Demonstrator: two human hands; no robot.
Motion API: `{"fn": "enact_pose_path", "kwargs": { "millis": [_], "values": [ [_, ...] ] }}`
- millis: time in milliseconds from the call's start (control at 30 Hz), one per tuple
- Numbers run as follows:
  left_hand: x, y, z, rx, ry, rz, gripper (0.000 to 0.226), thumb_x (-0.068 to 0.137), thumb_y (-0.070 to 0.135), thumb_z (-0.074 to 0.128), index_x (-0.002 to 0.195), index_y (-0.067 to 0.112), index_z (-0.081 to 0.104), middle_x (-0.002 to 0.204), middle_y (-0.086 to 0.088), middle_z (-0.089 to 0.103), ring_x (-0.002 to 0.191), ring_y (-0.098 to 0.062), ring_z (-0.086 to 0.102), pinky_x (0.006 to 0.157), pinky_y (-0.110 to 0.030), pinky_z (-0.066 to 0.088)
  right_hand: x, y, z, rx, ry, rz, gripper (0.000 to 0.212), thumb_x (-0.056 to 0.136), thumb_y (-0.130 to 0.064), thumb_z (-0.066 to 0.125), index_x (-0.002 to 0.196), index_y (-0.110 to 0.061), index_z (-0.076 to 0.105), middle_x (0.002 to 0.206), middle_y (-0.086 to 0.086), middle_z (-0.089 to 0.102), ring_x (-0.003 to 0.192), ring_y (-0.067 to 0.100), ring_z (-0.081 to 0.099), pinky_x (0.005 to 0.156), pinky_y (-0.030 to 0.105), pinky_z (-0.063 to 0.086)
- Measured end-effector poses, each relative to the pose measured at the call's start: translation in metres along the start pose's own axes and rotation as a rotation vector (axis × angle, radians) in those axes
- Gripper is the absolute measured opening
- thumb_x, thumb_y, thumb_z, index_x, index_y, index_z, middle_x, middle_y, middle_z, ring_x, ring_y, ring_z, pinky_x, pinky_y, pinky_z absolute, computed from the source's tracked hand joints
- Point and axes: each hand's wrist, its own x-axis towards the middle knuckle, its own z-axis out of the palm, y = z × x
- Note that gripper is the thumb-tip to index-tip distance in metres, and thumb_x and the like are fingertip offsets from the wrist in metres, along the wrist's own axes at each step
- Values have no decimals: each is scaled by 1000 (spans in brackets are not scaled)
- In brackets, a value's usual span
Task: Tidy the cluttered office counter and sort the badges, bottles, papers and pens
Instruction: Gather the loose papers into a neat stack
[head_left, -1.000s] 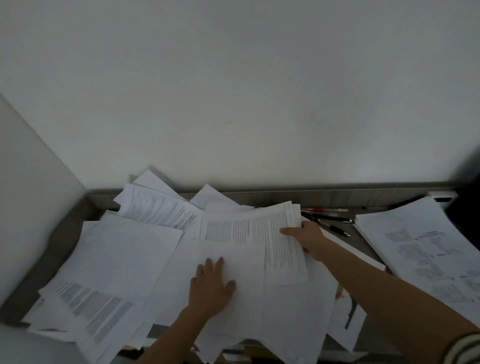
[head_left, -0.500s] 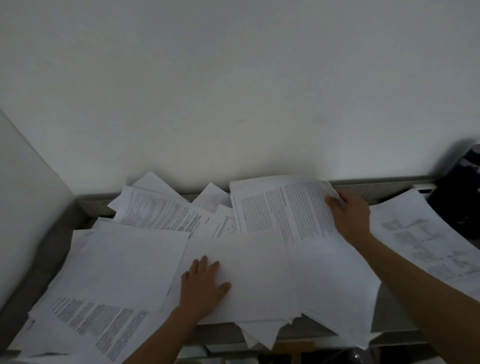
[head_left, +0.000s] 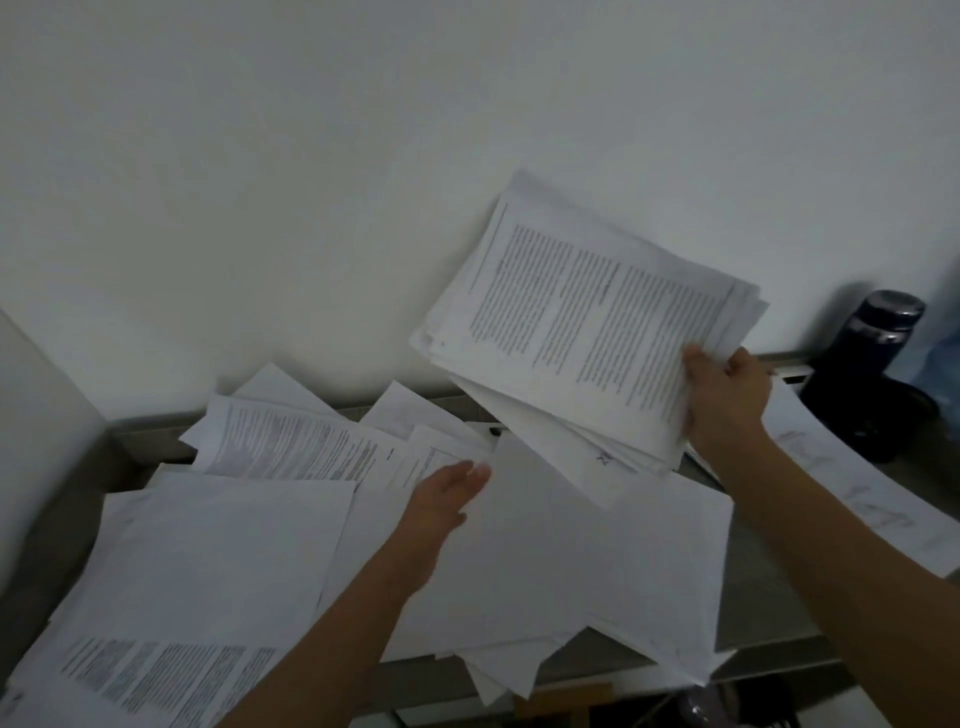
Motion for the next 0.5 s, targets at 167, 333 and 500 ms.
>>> {"fn": "enact_pose_path", "kwargs": {
  "millis": [167, 333, 500],
  "values": [
    [12, 32, 5, -666, -150, 36, 45, 93, 37, 54, 134, 20, 52, 131, -8, 61, 121, -28, 58, 103, -49, 43, -43, 51, 8, -41, -152, 238, 24, 91, -8, 64, 115, -7, 63, 101, 5, 68, 87, 21, 65, 85, 42, 54],
    [17, 12, -18, -619, 161, -18, 47, 81, -8, 66, 126, 7, 58, 127, -18, 62, 112, -36, 60, 99, -54, 46, -70, 83, -13, -113, -652, 686, 38, 79, 8, 68, 114, -4, 60, 110, 16, 70, 98, 31, 69, 81, 44, 57],
    [1, 36, -43, -459, 72, 202, 59, 71, -7, 74, 125, 10, 59, 119, -11, 68, 109, -27, 65, 90, -45, 55, -44, 74, -18, -200, -926, 648, 46, 73, 1, 72, 117, -9, 62, 115, 12, 70, 106, 28, 67, 91, 44, 53]
  ]
}}
